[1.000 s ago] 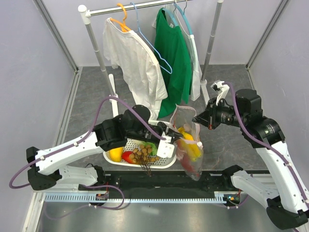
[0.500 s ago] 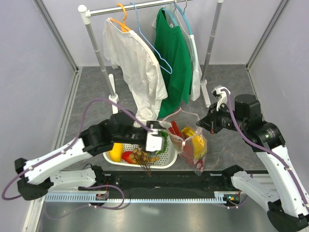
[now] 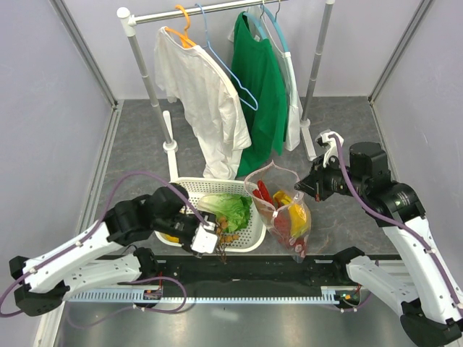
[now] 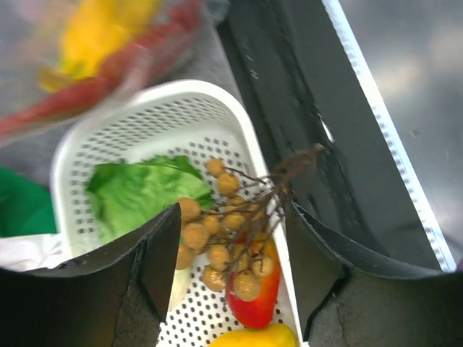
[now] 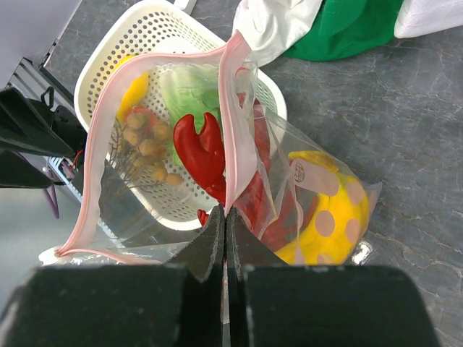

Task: Place the food in the zip-top bag and seal the zipper
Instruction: Pick up the fake fruit from the bin.

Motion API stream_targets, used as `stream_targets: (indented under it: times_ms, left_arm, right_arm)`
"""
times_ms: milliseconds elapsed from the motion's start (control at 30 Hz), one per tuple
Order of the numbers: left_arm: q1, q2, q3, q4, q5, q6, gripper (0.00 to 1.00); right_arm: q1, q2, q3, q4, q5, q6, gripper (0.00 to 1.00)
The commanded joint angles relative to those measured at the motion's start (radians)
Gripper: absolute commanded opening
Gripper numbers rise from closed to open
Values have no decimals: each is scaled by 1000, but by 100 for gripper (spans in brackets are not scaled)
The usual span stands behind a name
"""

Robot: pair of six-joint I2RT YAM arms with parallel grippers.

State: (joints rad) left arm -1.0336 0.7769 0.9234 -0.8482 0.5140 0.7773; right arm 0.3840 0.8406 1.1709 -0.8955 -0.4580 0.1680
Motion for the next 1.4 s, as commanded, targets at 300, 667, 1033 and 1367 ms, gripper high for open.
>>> stream_targets:
  times_ms: [300, 667, 1033, 1367]
  left_arm:
    - [-55, 193, -89, -65, 55, 365, 64]
    - [-79, 257, -93, 17, 4, 344, 27]
    - [-77, 119, 244, 43, 86, 26, 2]
    - [-62, 203, 431, 579, -138, -410, 2]
  right_arm:
    - [0, 8, -4, -3, -36, -27, 0]
    - [0, 8, -23, 4, -47, -28, 0]
    - [0, -11, -28, 3, -71, -19, 0]
    - [0, -21, -43, 6, -105, -13, 0]
